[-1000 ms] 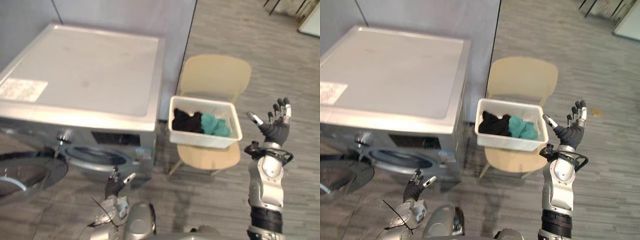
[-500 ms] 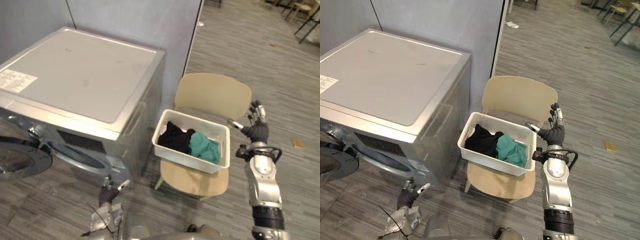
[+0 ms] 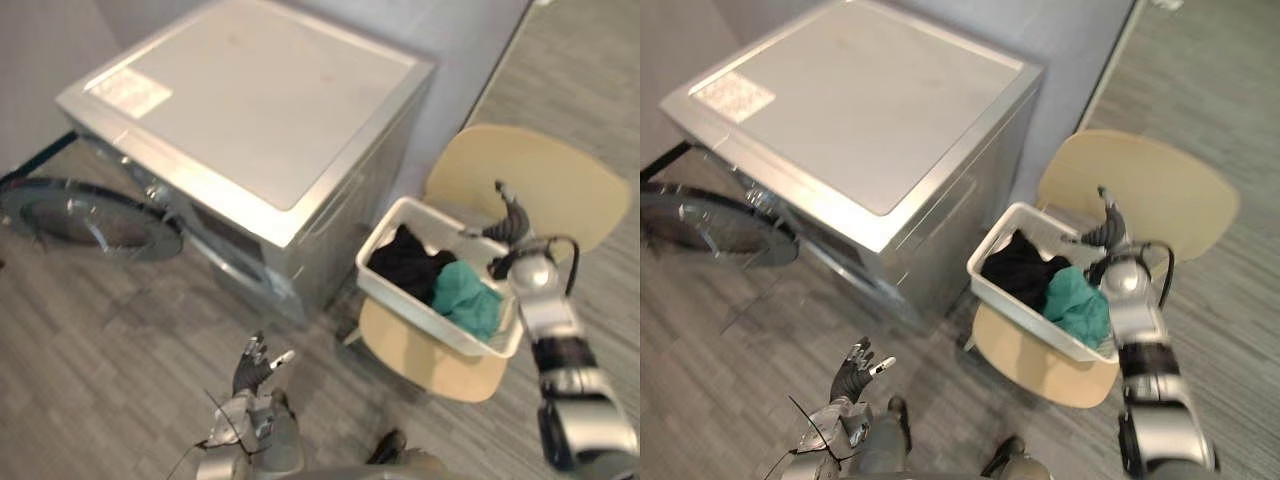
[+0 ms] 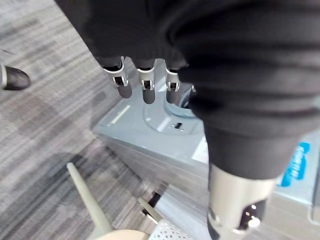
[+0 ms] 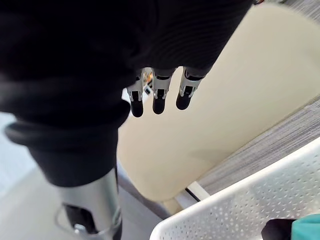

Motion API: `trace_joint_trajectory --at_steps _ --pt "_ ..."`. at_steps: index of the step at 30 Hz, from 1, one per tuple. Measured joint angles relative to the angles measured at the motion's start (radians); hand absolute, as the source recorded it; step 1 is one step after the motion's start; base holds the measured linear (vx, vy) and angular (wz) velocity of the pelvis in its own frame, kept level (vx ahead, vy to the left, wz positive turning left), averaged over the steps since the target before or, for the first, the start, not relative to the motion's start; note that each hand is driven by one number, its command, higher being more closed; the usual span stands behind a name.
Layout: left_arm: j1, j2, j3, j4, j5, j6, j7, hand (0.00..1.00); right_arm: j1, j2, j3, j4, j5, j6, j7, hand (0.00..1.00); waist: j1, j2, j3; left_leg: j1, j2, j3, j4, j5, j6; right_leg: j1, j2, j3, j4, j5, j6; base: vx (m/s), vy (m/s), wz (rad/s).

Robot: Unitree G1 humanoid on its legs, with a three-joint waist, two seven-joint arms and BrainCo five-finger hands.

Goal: Pick up the laundry basket with both hands and put the clothes into the washing machine.

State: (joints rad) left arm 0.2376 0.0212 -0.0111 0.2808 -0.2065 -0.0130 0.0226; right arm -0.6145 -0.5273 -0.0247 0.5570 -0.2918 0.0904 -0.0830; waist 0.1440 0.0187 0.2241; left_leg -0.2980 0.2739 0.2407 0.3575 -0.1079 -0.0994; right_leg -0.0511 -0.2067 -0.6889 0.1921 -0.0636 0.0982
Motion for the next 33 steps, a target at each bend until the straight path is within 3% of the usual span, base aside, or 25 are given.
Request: trace_joint_trajectory --at_steps 6,12,15,25,33 --pt "-0.006 0.061 -0.024 -0.038 0.000 0.000 -0.003 0.00 -0.270 -0.109 0.093 0.308 -0.034 -0.006 0.041 0.00 0.063 -0.009 0.142 -0.106 -0.026 -0.084 -0.005 0.048 0.015 -0.038 -0.005 -0.085 -0.006 0.020 -0.010 -0.05 0.065 0.38" --pt "-0.016 0.060 -0.031 -0.077 -0.012 0.000 -0.008 0.00 -0.340 -0.164 0.120 0.513 -0.070 -0.004 0.074 0.00 0.093 -0.028 0.204 -0.191 -0.032 -0.107 -0.043 0.101 0.019 -0.105 0.011 -0.113 -0.031 0.049 -0.030 -0.06 0.034 0.12" --pt "-0.040 0.061 -0.035 -0.077 -0.019 -0.001 -0.006 0.00 -0.345 -0.164 0.122 0.569 -0.070 -0.001 0.086 0.00 0.094 -0.032 0.238 -0.228 -0.029 -0.115 -0.046 0.117 0.023 -0.135 0.021 -0.117 -0.043 0.061 -0.034 -0.07 0.040 0.01" --pt "-0.098 0.066 -0.070 -0.073 -0.030 -0.009 0.004 0.00 -0.403 -0.146 0.209 0.673 -0.053 -0.003 0.087 0.00 0.101 -0.057 0.262 -0.267 -0.032 -0.114 -0.227 0.257 0.018 -0.232 0.054 -0.132 -0.091 0.097 -0.063 -0.08 0.007 0.01" --pt "-0.151 0.060 -0.073 -0.087 -0.208 -0.037 0.023 0.00 -0.465 -0.157 0.248 0.713 -0.010 -0.002 0.063 0.00 0.114 -0.061 0.264 -0.324 -0.031 -0.124 -0.358 0.352 0.020 -0.326 0.078 -0.157 -0.113 0.122 -0.081 -0.05 0.023 0.01"
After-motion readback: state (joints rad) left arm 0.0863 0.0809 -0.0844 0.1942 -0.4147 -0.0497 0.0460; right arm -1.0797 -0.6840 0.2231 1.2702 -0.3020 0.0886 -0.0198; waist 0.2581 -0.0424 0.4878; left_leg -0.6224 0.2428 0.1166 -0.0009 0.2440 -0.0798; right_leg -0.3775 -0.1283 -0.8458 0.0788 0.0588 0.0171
